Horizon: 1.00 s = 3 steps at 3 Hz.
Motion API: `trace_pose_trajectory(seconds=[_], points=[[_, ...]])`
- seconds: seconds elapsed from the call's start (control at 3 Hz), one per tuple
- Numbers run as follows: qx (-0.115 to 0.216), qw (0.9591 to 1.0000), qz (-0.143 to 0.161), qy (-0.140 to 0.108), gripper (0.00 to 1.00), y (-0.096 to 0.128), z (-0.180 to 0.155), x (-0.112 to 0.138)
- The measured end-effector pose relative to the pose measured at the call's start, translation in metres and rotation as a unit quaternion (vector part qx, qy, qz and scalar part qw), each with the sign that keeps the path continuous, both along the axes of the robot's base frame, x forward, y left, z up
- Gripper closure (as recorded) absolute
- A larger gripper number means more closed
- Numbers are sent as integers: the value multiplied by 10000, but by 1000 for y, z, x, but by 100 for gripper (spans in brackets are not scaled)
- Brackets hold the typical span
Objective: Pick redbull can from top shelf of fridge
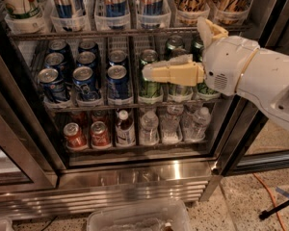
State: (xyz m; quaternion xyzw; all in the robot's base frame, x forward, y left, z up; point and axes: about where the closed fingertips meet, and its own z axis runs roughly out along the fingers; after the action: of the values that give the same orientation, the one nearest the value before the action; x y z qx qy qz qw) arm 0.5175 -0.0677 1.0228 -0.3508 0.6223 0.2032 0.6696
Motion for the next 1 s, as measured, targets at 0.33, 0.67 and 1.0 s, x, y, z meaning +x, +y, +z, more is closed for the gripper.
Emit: trace_pose_trajectory(seconds=[0.33,0.67,1.0], points=[[133,9998,-137,-26,0,0,10,7],[170,9996,-221,-34,0,0,18,17],[169,9995,-274,-53,0,1,30,38]])
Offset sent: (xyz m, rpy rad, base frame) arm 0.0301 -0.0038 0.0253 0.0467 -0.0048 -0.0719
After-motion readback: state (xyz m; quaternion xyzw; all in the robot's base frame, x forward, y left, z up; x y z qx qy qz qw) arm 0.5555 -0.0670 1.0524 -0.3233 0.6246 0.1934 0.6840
